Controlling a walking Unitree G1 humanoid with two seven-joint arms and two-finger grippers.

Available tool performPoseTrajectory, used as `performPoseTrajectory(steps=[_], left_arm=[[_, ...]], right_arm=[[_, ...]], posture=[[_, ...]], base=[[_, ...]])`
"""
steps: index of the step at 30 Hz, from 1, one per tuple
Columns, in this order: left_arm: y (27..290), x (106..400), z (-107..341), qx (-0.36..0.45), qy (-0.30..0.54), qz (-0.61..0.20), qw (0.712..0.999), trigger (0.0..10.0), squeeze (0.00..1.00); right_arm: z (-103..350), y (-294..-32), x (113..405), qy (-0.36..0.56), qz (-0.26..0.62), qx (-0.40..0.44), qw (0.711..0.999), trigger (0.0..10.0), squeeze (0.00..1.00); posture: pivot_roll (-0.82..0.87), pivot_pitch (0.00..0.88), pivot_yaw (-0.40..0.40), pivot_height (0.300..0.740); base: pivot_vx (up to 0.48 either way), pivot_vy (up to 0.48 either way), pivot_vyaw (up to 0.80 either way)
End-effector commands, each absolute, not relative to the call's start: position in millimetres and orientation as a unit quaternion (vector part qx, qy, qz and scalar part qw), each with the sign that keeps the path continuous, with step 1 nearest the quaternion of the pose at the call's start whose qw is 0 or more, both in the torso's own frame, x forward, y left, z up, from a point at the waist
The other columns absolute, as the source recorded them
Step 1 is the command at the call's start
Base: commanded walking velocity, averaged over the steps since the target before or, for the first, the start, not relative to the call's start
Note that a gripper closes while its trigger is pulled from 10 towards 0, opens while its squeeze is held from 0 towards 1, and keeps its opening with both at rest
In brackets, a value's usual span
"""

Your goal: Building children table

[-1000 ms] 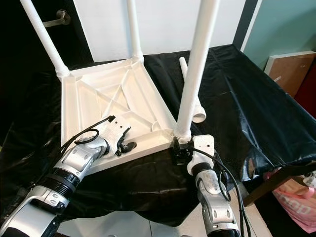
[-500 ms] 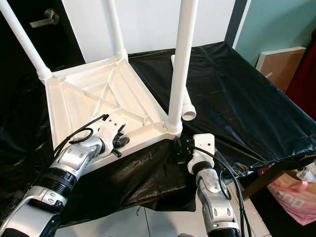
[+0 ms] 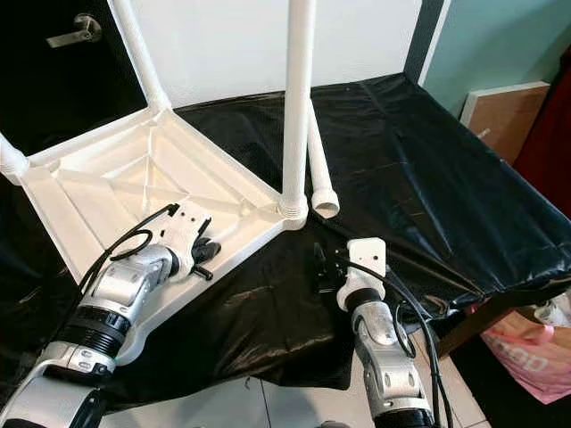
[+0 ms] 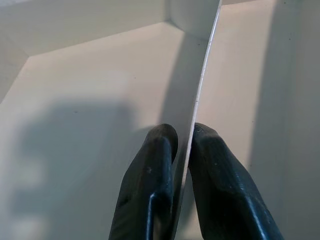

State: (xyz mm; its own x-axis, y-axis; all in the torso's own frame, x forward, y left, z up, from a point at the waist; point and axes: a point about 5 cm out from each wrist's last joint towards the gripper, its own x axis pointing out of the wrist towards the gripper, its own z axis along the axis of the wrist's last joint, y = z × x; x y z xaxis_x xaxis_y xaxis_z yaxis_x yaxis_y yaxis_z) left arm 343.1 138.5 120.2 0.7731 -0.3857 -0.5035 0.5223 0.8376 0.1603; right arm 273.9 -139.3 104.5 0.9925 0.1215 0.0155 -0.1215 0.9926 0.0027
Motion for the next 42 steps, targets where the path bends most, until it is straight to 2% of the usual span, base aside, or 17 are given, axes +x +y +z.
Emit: performPoseTrajectory(steps=[1,8,9,10,11,12,14,15,17,19,22,26,34,36,42], left_arm=[[161,342,107,0.173,0.255,-0.117,0.944,10.0,0.0],[154,341,108,0.15,0.248,-0.135,0.948,10.0,0.0],[153,341,109,0.145,0.245,-0.137,0.949,10.0,0.34],[153,341,109,0.145,0.245,-0.137,0.949,10.0,0.34],[146,340,112,0.135,0.237,-0.16,0.949,10.0,1.0],[138,339,115,0.127,0.227,-0.184,0.948,10.0,0.73],[133,338,117,0.121,0.22,-0.201,0.947,10.0,0.73],[125,336,124,0.112,0.202,-0.233,0.945,10.0,0.0],[120,335,130,0.106,0.188,-0.255,0.943,10.0,0.0],[114,330,147,0.108,0.133,-0.301,0.938,10.0,0.0],[116,328,153,0.1,0.122,-0.306,0.939,10.0,0.0],[141,331,160,0.163,0.108,-0.259,0.946,10.0,0.0],[169,334,169,0.172,0.101,-0.201,0.959,10.0,0.0],[163,330,179,0.158,0.072,-0.218,0.961,10.0,0.0],[148,322,190,0.127,0.03,-0.265,0.955,10.0,0.0]], right_arm=[[104,-139,273,-0.003,0.058,0.004,0.998,10.0,0.0],[104,-139,273,-0.004,0.056,0.004,0.998,10.0,0.0],[104,-139,273,-0.005,0.056,0.005,0.998,10.0,0.0],[104,-139,273,-0.005,0.056,0.005,0.998,10.0,0.0],[105,-139,274,-0.005,0.055,0.005,0.998,10.0,0.0],[106,-140,275,-0.007,0.054,0.006,0.998,10.0,0.0],[106,-140,276,-0.008,0.054,0.006,0.998,10.0,0.0],[110,-140,278,-0.017,0.054,0.005,0.998,10.0,0.0],[113,-141,279,-0.025,0.053,0.003,0.998,10.0,0.0],[121,-151,285,-0.047,0.027,0.006,0.998,10.0,0.0],[124,-153,287,-0.053,0.024,0.008,0.998,10.0,0.0],[128,-156,292,-0.06,0.013,0.01,0.998,10.0,0.0],[131,-167,307,-0.062,-0.012,0.016,0.998,10.0,0.0],[135,-177,315,-0.066,-0.029,0.017,0.997,10.0,0.0],[135,-184,320,-0.066,-0.041,0.019,0.997,10.0,0.0]], posture=[[-0.13,0.061,0.02,0.74],[-0.14,0.061,0.021,0.74],[-0.14,0.06,0.021,0.74],[-0.14,0.06,0.021,0.74],[-0.15,0.051,0.023,0.74],[-0.15,0.053,0.024,0.74],[-0.15,0.053,0.024,0.74],[-0.14,0.044,0.021,0.74],[-0.15,0.042,0.02,0.74],[-0.14,0.034,0.014,0.74],[-0.14,0.041,0.007,0.74],[-0.12,0.051,0.002,0.74],[-0.11,0.064,0.008,0.74],[-0.1,0.078,0.008,0.74],[-0.09,0.09,0.012,0.74]], base=[[0.0,0.0,0.0],[0.0,0.0,0.0],[0.0,0.0,0.0],[0.0,0.0,0.0],[0.0,0.0,0.0],[0.0,0.0,0.0],[0.0,0.0,0.0],[0.0,0.0,0.0],[0.0,0.0,0.0],[0.0,0.0,0.0],[0.0,0.0,0.0],[0.0,0.0,0.0],[0.0,0.0,0.0],[0.0,0.0,0.0],[0.0,0.0,0.0]])
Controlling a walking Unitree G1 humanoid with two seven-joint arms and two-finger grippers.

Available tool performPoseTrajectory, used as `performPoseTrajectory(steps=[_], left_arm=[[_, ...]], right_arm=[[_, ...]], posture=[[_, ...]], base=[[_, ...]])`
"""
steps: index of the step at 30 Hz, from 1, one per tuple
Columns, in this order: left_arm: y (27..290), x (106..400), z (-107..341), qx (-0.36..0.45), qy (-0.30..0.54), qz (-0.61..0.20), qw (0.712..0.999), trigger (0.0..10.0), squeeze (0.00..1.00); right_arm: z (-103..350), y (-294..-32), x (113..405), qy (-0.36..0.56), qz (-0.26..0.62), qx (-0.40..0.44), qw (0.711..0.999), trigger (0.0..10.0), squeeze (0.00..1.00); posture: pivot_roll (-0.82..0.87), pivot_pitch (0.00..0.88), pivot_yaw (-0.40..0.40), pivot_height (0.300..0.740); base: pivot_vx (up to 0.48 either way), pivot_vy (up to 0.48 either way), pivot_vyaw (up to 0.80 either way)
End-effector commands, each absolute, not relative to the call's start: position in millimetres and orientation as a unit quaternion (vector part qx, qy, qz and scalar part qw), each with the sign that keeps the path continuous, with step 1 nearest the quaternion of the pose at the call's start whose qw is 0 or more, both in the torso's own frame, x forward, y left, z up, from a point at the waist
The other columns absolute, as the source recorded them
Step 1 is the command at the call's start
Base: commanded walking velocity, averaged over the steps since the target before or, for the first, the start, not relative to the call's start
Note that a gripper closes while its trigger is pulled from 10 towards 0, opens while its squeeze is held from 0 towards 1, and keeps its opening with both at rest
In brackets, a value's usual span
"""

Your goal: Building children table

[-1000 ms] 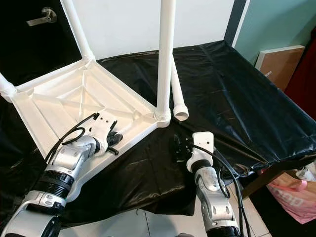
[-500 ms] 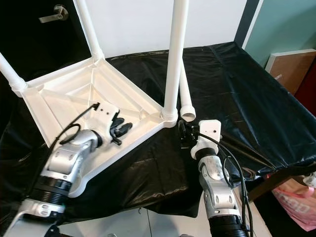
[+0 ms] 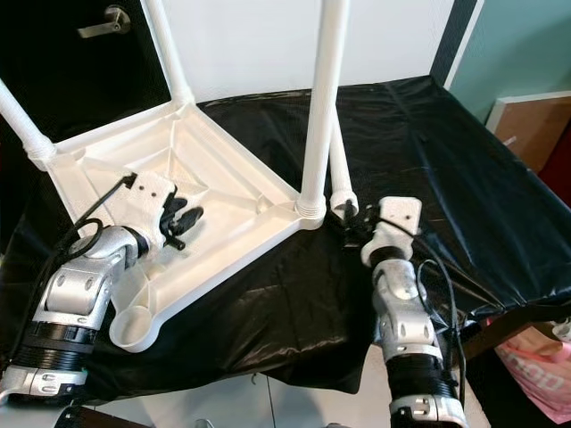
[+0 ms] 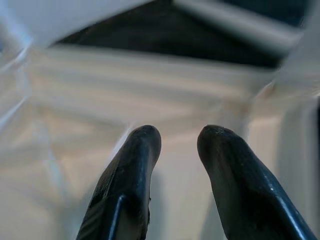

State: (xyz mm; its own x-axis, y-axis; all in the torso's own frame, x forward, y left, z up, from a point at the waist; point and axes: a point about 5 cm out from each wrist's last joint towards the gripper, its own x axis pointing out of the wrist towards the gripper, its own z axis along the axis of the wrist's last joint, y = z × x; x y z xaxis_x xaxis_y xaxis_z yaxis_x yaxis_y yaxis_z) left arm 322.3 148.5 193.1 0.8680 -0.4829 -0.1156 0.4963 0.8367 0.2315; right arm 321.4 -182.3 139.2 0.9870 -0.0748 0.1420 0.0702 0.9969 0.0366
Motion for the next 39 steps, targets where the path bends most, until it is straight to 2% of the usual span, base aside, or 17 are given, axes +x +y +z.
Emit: performPoseTrajectory(steps=[1,7,15,19,39], left_arm=[[122,304,204,0.097,-0.01,-0.345,0.933,10.0,0.0],[106,289,220,0.056,-0.038,-0.399,0.915,10.0,0.0],[109,282,230,0.055,-0.044,-0.395,0.916,10.0,0.0],[113,273,232,0.062,-0.038,-0.384,0.92,10.0,0.0],[114,255,231,0.063,-0.015,-0.378,0.924,10.0,0.0]], right_arm=[[135,-187,327,-0.066,-0.045,0.03,0.996,10.0,0.0],[135,-187,336,-0.069,-0.039,0.042,0.996,10.0,0.0],[137,-185,357,-0.057,-0.02,0.04,0.997,10.0,0.0],[143,-182,371,-0.05,-0.007,0.044,0.998,10.0,0.0],[156,-164,394,-0.02,0.039,0.038,0.998,10.0,0.0]], posture=[[-0.07,0.114,0.013,0.74],[-0.03,0.142,0.006,0.74],[0.02,0.167,0.009,0.74],[0.1,0.192,0.007,0.74],[0.17,0.223,0.007,0.74]], base=[[0.0,0.0,0.0],[0.0,0.0,0.0],[0.0,0.0,0.0],[0.0,0.0,0.0],[0.0,0.0,0.0]])
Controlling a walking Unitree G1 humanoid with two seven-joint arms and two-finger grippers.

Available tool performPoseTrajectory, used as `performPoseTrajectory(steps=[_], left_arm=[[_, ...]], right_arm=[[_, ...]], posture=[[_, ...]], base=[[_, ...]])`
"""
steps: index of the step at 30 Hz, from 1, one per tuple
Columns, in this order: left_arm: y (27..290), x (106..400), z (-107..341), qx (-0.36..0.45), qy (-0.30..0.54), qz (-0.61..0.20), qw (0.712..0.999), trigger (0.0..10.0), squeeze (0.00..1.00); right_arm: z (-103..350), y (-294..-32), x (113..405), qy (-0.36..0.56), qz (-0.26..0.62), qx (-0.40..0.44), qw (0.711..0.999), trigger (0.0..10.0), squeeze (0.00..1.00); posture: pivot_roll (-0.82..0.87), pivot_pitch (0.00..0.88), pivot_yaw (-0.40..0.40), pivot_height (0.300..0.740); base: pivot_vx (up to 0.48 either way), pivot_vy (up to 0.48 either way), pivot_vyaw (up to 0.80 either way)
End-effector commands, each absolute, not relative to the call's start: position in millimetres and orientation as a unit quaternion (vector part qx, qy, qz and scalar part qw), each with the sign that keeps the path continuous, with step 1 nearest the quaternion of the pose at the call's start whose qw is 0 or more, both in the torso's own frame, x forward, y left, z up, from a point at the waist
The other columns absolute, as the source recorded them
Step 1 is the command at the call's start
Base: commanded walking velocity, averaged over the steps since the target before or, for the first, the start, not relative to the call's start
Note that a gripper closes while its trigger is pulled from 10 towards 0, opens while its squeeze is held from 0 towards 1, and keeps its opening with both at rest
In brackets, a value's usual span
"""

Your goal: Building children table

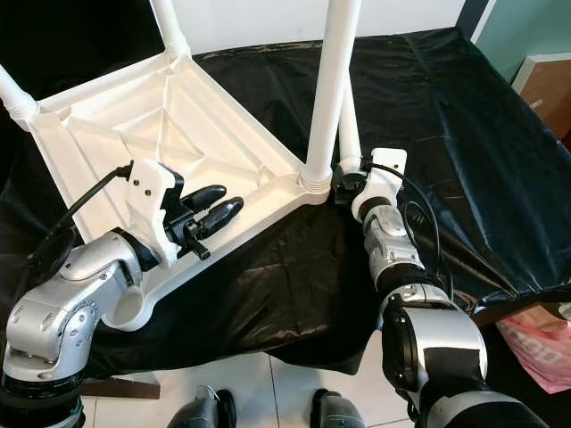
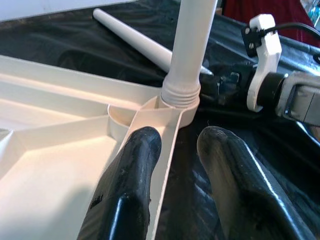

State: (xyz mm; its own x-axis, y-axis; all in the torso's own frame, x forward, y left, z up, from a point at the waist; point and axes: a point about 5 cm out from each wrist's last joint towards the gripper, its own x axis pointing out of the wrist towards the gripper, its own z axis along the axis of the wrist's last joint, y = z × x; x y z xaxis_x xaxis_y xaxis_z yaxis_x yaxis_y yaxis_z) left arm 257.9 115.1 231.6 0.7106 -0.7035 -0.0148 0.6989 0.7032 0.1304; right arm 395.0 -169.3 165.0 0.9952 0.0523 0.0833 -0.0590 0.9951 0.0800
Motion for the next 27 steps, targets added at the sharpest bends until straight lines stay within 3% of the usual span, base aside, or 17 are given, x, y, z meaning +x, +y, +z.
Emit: performPoseTrajectory(steps=[1,2,10,16,17,21,27], left_arm=[[115,255,231,0.063,-0.013,-0.376,0.924,10.0,0.0],[115,255,230,0.065,-0.011,-0.375,0.925,10.0,0.0],[113,256,232,0.067,-0.009,-0.378,0.923,10.0,0.0],[113,258,234,0.067,-0.011,-0.379,0.923,10.0,0.0],[112,259,235,0.065,-0.013,-0.381,0.922,10.0,0.0],[110,261,235,0.062,-0.016,-0.38,0.923,10.0,0.0],[108,262,235,0.06,-0.019,-0.381,0.923,10.0,0.0]], right_arm=[[156,-164,394,-0.018,0.04,0.037,0.998,5.8,0.0],[156,-165,395,-0.016,0.039,0.044,0.998,0.0,0.0],[153,-168,396,0.009,0.04,0.092,0.995,0.0,0.0],[150,-171,397,0.04,0.035,0.077,0.996,0.0,0.0],[158,-171,399,0.022,0.043,0.075,0.996,10.0,0.0],[169,-172,398,-0.049,0.043,0.053,0.997,10.0,0.0],[162,-171,391,-0.077,0.033,0.054,0.995,10.0,0.0]], posture=[[0.17,0.223,0.007,0.74],[0.16,0.222,0.009,0.74],[0.15,0.216,0.017,0.74],[0.14,0.212,0.022,0.74],[0.13,0.21,0.019,0.74],[0.12,0.207,0.019,0.74],[0.11,0.2,0.017,0.74]], base=[[0.0,0.0,0.0],[0.0,0.0,0.0],[0.0,0.0,0.0],[0.0,0.0,0.0],[0.0,0.0,0.0],[0.0,0.0,0.0],[0.0,0.0,0.0]])
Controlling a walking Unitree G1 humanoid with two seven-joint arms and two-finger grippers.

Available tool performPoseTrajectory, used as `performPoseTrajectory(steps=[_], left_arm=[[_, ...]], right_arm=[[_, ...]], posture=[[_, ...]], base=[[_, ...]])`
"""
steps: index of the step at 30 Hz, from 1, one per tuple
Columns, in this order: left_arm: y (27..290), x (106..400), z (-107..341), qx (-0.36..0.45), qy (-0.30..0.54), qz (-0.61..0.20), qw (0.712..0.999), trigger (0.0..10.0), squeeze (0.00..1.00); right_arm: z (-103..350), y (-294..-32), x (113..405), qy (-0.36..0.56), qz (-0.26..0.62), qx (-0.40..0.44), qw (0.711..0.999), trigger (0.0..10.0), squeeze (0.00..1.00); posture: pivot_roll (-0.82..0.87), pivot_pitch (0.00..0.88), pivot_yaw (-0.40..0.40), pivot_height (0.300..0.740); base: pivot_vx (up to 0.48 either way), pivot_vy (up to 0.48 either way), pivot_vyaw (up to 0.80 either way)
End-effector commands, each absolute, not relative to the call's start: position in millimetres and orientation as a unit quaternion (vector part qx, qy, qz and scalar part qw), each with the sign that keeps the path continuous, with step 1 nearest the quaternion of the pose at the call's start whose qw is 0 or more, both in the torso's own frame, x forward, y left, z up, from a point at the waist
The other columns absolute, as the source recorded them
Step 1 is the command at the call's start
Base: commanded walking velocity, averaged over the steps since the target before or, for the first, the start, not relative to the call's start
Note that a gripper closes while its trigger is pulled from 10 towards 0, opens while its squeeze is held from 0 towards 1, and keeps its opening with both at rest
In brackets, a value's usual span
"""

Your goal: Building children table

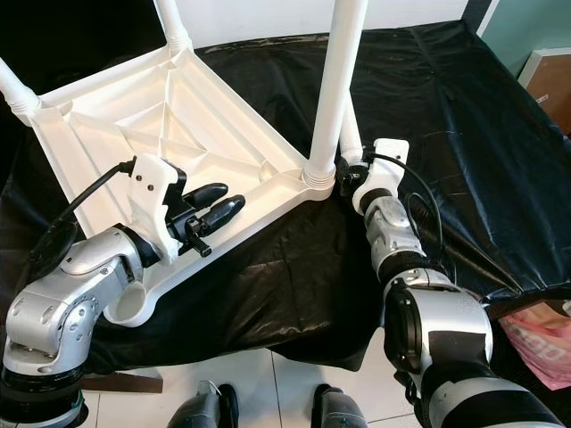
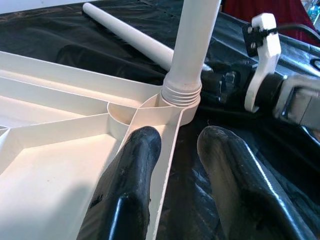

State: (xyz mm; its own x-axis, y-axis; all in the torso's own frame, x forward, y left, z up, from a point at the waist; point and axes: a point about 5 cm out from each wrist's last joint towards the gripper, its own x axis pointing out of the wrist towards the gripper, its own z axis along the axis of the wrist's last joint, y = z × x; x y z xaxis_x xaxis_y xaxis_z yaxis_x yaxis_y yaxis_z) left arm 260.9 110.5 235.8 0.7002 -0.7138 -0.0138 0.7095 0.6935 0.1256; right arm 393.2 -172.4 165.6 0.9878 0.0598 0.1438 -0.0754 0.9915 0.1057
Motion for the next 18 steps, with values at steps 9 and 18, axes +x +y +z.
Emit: performPoseTrajectory(steps=[9,18], left_arm=[[106,264,237,0.059,-0.024,-0.382,0.922,10.0,0.0],[104,266,238,0.057,-0.027,-0.387,0.92,10.0,0.0]], right_arm=[[166,-169,385,-0.118,0.023,0.068,0.99,10.0,0.0],[149,-170,376,-0.101,0.016,0.076,0.992,10.0,1.0]], posture=[[0.1,0.191,0.008,0.74],[0.08,0.186,0.016,0.74]], base=[[0.0,0.0,0.0],[0.0,0.0,0.0]])
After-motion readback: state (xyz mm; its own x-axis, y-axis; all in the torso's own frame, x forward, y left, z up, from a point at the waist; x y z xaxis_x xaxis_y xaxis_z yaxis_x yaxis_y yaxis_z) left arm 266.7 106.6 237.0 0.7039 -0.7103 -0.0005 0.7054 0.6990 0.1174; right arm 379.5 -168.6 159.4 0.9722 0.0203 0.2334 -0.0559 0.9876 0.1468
